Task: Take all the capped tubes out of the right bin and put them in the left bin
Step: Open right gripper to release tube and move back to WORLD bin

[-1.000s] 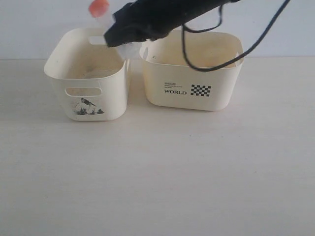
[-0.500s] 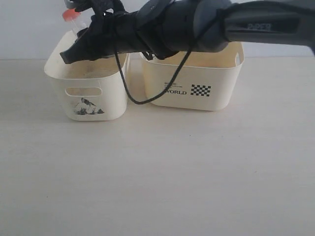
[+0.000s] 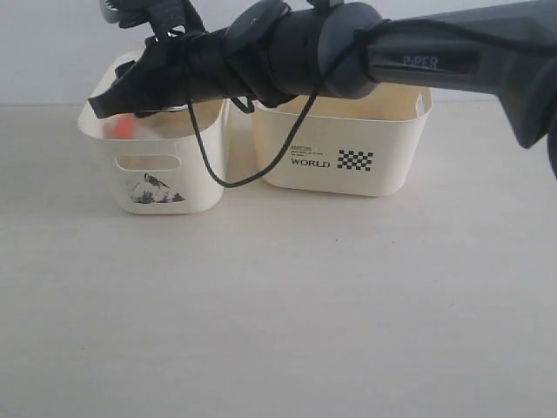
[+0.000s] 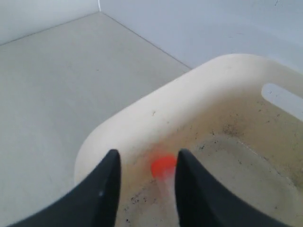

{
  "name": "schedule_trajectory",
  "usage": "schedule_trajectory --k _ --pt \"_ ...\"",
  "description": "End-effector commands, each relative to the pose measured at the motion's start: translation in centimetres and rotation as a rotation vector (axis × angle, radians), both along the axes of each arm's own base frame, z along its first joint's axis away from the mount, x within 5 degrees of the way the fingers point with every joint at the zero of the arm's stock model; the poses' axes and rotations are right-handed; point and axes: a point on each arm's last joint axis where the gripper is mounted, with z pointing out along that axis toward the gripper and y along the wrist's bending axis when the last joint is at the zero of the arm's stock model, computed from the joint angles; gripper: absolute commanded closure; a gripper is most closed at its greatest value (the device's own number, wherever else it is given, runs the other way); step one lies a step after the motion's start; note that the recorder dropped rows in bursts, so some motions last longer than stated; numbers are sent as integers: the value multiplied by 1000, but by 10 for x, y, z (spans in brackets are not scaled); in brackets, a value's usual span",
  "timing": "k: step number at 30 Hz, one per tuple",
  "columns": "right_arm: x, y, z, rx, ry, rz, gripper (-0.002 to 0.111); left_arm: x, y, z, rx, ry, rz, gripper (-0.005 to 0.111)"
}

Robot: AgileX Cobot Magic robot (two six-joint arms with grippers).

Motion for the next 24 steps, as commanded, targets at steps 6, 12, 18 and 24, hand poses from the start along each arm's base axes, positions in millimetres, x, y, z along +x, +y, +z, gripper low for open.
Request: schedule_trajectory --k 6,12,18,24 --pt "-7 -14 28 0 46 49 109 0 0 2 -8 -8 1 102" --pt "-9 -34 34 -151 111 -29 109 0 0 2 -8 -8 1 102" --pt "-14 -49 31 -311 193 -85 109 0 0 2 -8 -8 1 102" --pt "-22 -106 43 -379 283 -197 109 0 0 2 -8 -8 1 102"
